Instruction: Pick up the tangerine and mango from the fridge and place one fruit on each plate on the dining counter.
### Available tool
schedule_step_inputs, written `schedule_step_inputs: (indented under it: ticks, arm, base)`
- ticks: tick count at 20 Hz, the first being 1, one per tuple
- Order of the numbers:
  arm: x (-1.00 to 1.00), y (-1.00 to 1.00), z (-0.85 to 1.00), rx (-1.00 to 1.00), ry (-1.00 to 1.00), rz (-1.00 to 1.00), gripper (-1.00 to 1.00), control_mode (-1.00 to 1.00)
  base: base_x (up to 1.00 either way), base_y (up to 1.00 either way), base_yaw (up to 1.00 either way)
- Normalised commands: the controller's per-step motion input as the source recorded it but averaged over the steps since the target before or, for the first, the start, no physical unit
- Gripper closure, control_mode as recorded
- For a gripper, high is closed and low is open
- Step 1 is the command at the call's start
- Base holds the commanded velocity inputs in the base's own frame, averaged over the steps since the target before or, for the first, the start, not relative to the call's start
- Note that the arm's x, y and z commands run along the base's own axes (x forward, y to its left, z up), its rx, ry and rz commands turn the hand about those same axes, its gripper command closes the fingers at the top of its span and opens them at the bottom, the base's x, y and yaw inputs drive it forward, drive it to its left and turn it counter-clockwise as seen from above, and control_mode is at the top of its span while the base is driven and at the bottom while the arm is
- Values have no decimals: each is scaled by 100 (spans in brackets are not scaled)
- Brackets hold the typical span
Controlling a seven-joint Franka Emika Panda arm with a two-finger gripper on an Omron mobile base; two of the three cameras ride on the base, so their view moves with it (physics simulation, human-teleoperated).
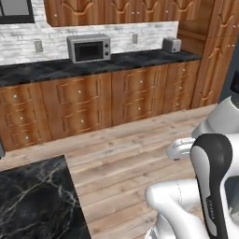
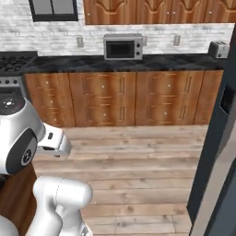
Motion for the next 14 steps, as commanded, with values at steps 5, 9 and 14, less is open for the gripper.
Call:
schedule_step_inputs:
  ticks: [5,9,14]
  arm:
    - [0,0,0,0,0,0,-100,100]
    - [0,0,0,0,0,0,-100,100]
    - [0,0,0,0,0,0,-100,100]
  base:
    - [100,12,-18]
    - [100,-13,-13]
    - [57,-26,-65]
